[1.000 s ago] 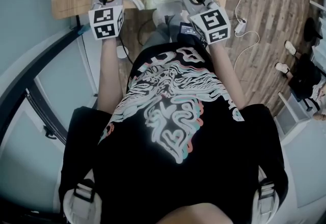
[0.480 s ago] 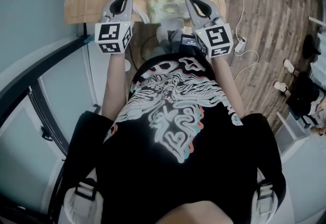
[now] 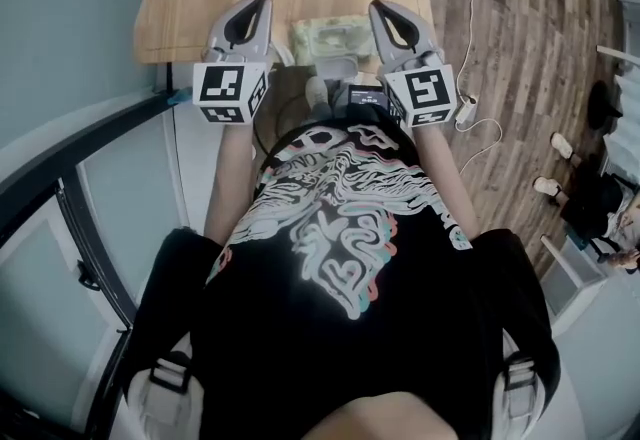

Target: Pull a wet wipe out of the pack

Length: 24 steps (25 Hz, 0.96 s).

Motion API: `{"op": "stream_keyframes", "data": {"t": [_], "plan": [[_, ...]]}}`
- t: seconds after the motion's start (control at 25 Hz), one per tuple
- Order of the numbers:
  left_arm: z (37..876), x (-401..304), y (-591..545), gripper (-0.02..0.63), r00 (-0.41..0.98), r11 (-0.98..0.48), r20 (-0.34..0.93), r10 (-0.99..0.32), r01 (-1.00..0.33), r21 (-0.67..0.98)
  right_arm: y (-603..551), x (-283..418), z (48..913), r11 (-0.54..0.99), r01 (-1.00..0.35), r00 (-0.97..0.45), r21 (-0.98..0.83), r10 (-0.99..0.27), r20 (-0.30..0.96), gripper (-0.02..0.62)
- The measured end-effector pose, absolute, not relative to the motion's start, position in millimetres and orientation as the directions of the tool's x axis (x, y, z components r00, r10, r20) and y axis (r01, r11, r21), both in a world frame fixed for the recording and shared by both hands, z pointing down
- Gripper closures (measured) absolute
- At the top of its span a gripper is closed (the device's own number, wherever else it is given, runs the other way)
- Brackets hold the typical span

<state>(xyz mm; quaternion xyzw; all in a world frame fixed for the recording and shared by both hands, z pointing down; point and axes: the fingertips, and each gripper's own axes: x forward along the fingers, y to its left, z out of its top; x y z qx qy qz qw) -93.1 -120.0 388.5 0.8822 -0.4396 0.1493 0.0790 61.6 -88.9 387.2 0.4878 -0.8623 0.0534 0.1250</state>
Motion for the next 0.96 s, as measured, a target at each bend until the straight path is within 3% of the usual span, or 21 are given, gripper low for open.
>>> {"op": "stream_keyframes", "data": {"t": [0.96], "plan": [[396.1,-74.6,-118.7,0.615,0.574,-0.634,0.383,-0.724,-0.772,-0.042,-95.4,65.4,382.7,0.513,-0.858,-0.493,0.015,-0.832,0.256,0.595]]}}
